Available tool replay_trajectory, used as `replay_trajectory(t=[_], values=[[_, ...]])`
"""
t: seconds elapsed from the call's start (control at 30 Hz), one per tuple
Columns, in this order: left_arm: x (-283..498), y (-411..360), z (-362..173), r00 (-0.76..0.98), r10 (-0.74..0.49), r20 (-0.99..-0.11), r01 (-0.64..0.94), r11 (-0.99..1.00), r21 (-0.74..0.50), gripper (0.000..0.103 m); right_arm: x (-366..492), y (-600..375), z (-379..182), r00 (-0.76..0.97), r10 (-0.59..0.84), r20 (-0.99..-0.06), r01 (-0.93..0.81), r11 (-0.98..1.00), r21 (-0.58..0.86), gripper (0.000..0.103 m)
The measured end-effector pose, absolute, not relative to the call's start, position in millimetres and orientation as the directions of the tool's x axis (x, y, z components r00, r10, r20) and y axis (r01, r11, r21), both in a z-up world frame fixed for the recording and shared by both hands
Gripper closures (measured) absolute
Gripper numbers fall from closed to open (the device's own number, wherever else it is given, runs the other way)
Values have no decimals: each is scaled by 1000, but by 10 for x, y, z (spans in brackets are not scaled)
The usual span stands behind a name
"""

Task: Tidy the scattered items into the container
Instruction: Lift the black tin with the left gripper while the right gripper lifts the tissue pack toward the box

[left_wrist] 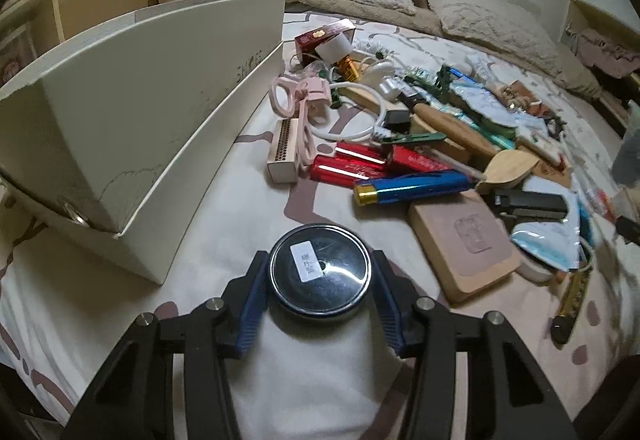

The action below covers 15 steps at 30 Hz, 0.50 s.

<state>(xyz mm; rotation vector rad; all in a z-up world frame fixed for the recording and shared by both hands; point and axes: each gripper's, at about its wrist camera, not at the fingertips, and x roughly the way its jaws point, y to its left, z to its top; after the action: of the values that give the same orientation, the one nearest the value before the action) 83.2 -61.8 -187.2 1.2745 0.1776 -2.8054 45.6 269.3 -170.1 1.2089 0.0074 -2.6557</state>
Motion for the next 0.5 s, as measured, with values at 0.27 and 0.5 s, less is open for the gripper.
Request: replay_trajectory(t=[0.27,0.5], values=[[863,-584,-1606,-705,28,-709,65,-992,-104,53,558,2691,-1524,-665,-214,-716,192,-975,114,28],[820,-503,-1286,-740,43,-671,34,-994,-100,53,612,2637,-1273,-705,-239,-667,205,-970,131,28]])
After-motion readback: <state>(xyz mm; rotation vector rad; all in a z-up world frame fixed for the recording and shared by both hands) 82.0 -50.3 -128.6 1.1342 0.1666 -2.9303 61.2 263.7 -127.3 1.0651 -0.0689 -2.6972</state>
